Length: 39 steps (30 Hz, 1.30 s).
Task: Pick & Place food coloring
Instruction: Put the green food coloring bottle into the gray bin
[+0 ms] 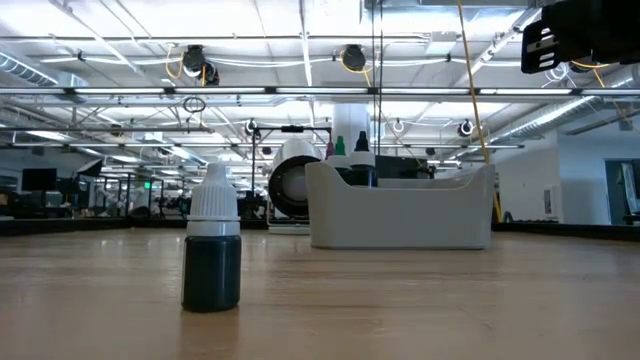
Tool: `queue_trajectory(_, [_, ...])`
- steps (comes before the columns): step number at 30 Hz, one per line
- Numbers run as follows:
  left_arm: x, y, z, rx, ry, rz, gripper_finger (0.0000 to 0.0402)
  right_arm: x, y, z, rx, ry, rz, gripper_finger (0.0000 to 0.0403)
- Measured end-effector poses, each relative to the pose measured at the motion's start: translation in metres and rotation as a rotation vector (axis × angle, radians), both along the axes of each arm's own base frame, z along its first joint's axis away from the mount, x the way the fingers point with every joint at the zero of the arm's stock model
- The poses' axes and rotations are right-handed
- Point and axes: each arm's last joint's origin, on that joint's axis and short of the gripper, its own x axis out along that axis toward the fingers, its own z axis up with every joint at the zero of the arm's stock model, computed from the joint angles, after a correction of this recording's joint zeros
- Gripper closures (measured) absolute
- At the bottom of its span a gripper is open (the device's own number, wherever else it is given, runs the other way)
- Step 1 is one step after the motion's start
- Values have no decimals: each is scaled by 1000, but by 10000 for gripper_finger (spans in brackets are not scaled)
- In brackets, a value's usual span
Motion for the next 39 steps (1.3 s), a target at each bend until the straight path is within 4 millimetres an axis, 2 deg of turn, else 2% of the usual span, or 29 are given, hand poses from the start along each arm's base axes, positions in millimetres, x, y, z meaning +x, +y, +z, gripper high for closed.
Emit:
queue_trajectory(4, [-31, -10, -26, -3, -115, -47, 397, 0, 0, 0, -7, -4, 0, 403])
queue_trajectory(8, [-23, -10, -82, 17, -285, -200, 398, 0, 0, 0, -16, -10, 0, 403])
queue_trajectory(10, [-18, -11, -113, 4, -405, -375, 398, 0, 0, 0, -16, -11, 0, 403])
queue_trajectory(12, [-22, -11, -140, -9, -517, -578, 398, 0, 0, 0, -18, -11, 0, 403])
queue_trajectory(14, [-34, -1, -167, -30, -560, -620, 399, 0, 0, 0, -28, -11, 0, 403])
queue_trajectory(17, [-55, 21, -192, -66, -657, -525, 399, 0, 0, -1, -49, -10, 1, 403])
queue_trajectory(20, [-73, 39, -208, -127, -784, -530, 399, 0, 0, -2, -72, -6, 1, 403])
queue_trajectory(23, [-80, 57, -220, -204, -882, -523, 400, 0, 0, -1, -75, -17, 1, 403])
queue_trajectory(27, [-83, 73, -248, -314, -843, -493, 400, 1, -1, 0, -73, -24, -30, 403])
queue_trajectory(34, [-101, 73, -290, -289, -930, -468, 400, 1, -2, -1, -74, -8, -55, 403])
queue_trajectory(39, [-99, 70, -282, -257, -891, -448, 401, 2, -1, -5, -88, 23, -53, 403])
